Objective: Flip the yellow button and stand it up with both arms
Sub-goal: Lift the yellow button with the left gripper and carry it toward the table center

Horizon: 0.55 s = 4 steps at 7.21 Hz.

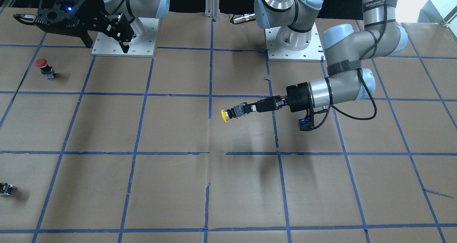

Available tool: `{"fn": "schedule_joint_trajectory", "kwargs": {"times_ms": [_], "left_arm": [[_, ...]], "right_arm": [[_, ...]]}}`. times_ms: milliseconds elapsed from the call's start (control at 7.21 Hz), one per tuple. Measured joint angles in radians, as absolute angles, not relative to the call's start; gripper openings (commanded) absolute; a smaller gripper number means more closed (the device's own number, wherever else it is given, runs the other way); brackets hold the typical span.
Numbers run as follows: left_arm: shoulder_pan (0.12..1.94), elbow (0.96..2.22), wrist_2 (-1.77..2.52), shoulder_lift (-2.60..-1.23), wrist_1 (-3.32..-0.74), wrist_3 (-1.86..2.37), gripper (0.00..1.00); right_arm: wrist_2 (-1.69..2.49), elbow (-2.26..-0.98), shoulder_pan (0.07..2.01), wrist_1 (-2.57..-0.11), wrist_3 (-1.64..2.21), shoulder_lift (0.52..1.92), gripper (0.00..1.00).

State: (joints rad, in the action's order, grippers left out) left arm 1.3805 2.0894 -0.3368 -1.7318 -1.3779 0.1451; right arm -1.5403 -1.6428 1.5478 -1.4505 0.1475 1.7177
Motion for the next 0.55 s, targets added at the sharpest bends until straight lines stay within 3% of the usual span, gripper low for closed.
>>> {"fn": "schedule_joint_trajectory", "kwargs": {"times_ms": [555], "left_arm": [[1.595,2.095,0.067,-1.734,-1.383,0.242,0.16]], "right_arm": [[-1.538,-1.644,1.548,-1.451,0.147,1.716,1.0]]}}
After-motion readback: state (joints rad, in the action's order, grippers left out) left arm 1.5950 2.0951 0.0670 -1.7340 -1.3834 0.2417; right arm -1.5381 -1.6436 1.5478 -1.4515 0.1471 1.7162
